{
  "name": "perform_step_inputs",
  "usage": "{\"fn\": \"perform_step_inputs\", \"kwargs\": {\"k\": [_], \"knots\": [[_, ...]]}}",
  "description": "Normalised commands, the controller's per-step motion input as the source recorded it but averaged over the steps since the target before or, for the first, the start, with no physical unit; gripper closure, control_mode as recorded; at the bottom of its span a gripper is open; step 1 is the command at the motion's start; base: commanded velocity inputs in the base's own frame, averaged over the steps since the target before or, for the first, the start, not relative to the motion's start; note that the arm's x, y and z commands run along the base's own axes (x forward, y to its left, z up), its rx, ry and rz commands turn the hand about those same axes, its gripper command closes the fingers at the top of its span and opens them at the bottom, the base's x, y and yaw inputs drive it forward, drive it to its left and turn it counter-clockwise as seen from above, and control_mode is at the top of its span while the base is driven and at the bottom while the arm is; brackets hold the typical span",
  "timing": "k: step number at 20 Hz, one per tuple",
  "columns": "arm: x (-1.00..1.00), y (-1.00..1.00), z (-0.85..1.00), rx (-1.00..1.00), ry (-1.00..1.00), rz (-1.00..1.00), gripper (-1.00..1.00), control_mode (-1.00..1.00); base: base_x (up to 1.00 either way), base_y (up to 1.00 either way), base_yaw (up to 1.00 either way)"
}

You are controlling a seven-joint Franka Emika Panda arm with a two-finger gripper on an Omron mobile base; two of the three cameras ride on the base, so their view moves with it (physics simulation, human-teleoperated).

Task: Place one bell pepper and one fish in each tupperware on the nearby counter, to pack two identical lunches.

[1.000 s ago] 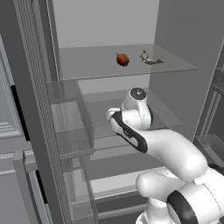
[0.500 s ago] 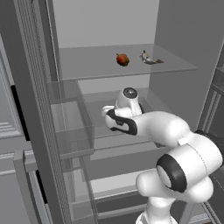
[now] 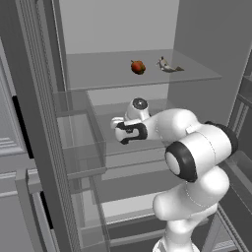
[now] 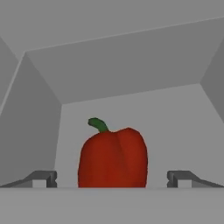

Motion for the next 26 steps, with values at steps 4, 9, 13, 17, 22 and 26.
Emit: {"fn": "perform_step_inputs", "kwargs": {"k": [4, 9, 13, 17, 22, 26], "knots": [[0.45, 0.04, -0.23, 0.0, 0.01, 0.0, -1.0, -1.0, 0.0, 0.0, 0.0], [0.02, 0.02, -0.34, 0.0, 0.08, -0.08, 1.0, -1.0, 0.0, 0.0, 0.0], [0.0, 0.01, -0.31, 0.0, 0.07, -0.1, 1.0, -1.0, 0.0, 0.0, 0.0], [-0.5, -0.05, -0.25, 0.0, 0.06, -0.18, 1.0, -1.0, 0.0, 0.0, 0.0], [-1.0, -0.39, -0.03, 0.01, -0.01, -0.14, 1.0, -1.0, 0.0, 0.0, 0.0], [-1.0, -0.52, 0.17, 0.05, -0.05, -0.04, 1.0, -1.0, 0.0, 0.0, 0.0]]}}
